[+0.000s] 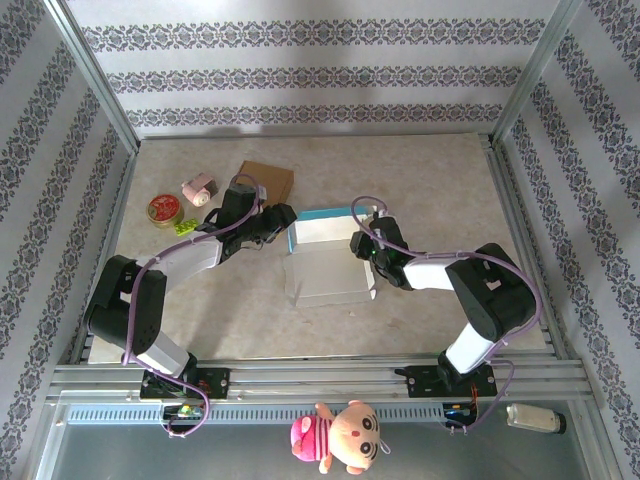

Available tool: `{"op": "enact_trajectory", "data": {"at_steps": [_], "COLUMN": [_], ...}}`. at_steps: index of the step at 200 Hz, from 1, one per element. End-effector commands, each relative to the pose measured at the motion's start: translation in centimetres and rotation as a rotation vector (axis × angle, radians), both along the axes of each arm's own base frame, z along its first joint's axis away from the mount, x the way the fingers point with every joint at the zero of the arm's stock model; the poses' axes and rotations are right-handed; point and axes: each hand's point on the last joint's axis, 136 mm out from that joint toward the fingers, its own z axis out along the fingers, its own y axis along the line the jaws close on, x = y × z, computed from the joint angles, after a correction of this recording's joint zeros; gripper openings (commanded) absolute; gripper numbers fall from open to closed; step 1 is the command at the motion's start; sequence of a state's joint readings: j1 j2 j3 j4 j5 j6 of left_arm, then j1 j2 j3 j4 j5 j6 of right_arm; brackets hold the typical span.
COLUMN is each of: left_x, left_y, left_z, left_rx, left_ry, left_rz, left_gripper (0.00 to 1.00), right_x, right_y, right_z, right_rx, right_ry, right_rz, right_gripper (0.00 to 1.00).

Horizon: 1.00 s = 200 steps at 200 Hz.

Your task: Fold the paper box

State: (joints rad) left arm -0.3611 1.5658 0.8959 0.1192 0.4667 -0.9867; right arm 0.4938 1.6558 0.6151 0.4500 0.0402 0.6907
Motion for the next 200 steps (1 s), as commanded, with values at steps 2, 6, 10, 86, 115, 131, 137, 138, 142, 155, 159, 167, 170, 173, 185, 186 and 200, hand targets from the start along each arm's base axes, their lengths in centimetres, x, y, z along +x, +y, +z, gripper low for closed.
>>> {"op": "enact_trajectory", "data": {"at_steps": [2, 6, 10, 86, 115, 131, 137, 138, 142, 155, 159, 167, 170, 173, 185, 186, 200], "left_x": [0.1, 0.1, 0.2, -0.2, 0.0, -0.1, -0.1, -0.1, -0.1, -0.2, -0.2, -0.1, -0.1, -0.1, -0.1, -0.1, -0.2], "left_y": [-1.1, -1.2, -1.2, -0.9, -0.7, -0.8, -0.8, -0.8, -0.8, -0.9, -1.0, -0.9, -1.0, -1.0, -1.1, -1.0, -1.1], "left_z": [0.9, 0.9, 0.9, 0.9, 1.1, 1.0, 1.0, 1.0, 1.0, 1.1, 1.2, 1.2, 1.1, 1.2, 1.2, 1.2, 1.1], "left_rx": [0.004, 0.003, 0.002, 0.034, 0.042, 0.05, 0.051, 0.052, 0.052, 0.05, 0.05, 0.05, 0.05, 0.05, 0.05, 0.051, 0.05], "left_ry": [-0.034, -0.035, -0.035, -0.039, -0.047, -0.044, -0.045, -0.044, -0.044, -0.047, -0.048, -0.049, -0.047, -0.048, -0.049, -0.048, -0.043], "left_rz": [-0.038, -0.04, -0.039, -0.039, -0.031, -0.033, -0.034, -0.035, -0.034, -0.038, -0.039, -0.037, -0.037, -0.037, -0.038, -0.038, -0.04], "left_gripper": [0.45, 0.45, 0.45, 0.45, 0.45, 0.45, 0.45, 0.45, 0.45, 0.45, 0.45, 0.45, 0.45, 0.45, 0.45, 0.45, 0.45], "right_x": [-0.3, -0.4, -0.5, -2.6, -4.4, -4.8, -4.8, -4.8, -4.7, -4.4, -4.2, -3.7, -3.5, -3.2, -2.5, -2.4, -1.5], "right_y": [1.9, 2.3, 2.6, 2.3, -0.8, -3.9, -5.2, -5.4, -6.3, -8.2, -8.3, -8.7, -8.9, -9.0, -8.7, -8.7, -7.7], "right_z": [0.4, 0.2, 0.0, 3.3, 5.9, 7.2, 7.7, 7.8, 8.1, 8.5, 8.5, 8.2, 8.0, 8.0, 7.2, 7.2, 6.8], "right_rx": [0.019, 0.024, 0.026, -0.082, -0.195, -0.295, -0.333, -0.337, -0.358, -0.384, -0.382, -0.374, -0.365, -0.356, -0.324, -0.322, -0.293], "right_ry": [-0.026, -0.02, -0.015, -0.096, -0.186, -0.236, -0.257, -0.261, -0.275, -0.298, -0.299, -0.282, -0.269, -0.261, -0.221, -0.218, -0.19], "right_rz": [0.081, 0.094, 0.104, 0.242, 0.228, 0.135, 0.083, 0.073, 0.036, -0.011, -0.003, 0.01, 0.008, 0.004, 0.03, 0.03, 0.061], "right_gripper": [0.31, 0.31, 0.31, 0.44, 0.56, 0.62, 0.66, 0.66, 0.69, 0.81, 0.82, 0.84, 0.84, 0.85, 0.82, 0.82, 0.76]}}
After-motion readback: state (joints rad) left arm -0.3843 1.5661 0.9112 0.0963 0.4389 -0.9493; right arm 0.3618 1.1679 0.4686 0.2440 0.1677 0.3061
